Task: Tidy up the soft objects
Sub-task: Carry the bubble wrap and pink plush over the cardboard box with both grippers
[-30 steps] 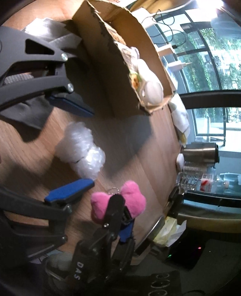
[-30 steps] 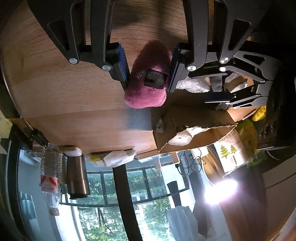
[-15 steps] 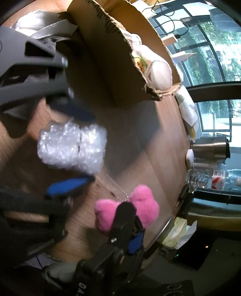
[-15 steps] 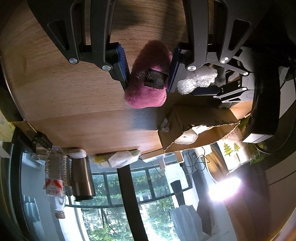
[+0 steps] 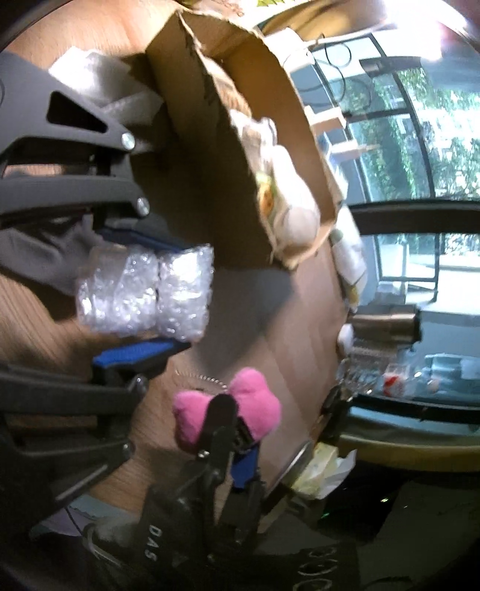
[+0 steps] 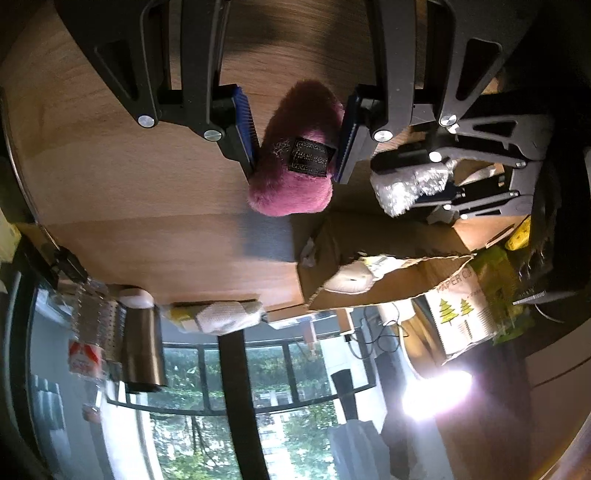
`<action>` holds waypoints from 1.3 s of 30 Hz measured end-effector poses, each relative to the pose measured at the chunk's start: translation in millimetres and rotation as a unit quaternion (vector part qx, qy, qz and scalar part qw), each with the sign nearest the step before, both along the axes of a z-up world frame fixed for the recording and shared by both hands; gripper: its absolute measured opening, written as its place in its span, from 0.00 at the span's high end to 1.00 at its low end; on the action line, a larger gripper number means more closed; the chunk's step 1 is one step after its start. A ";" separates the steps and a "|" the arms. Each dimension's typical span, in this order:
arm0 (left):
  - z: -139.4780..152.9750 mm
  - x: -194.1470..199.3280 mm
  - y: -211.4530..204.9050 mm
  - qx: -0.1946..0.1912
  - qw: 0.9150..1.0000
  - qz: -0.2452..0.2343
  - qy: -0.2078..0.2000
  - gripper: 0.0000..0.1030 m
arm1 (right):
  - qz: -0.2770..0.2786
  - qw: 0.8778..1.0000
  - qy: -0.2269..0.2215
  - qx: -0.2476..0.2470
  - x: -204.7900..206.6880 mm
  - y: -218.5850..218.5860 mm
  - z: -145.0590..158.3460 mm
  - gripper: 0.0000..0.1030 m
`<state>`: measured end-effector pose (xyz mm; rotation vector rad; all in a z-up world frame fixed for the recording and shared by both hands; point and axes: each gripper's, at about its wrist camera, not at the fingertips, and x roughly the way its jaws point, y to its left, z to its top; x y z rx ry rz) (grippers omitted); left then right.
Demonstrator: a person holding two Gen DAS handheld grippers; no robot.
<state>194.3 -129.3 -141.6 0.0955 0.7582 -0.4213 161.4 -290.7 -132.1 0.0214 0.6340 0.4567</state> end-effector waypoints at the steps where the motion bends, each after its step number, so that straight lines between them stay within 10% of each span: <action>1: 2.3 -0.2 4.9 -0.004 1.000 0.004 -0.002 0.57 | 0.004 1.000 -0.001 -0.003 0.3 5.3 2.0 0.59; 39: 58.2 8.6 184.2 -0.047 0.979 0.164 -0.109 0.57 | 0.080 0.992 -0.088 -0.033 42.4 110.3 64.1 0.59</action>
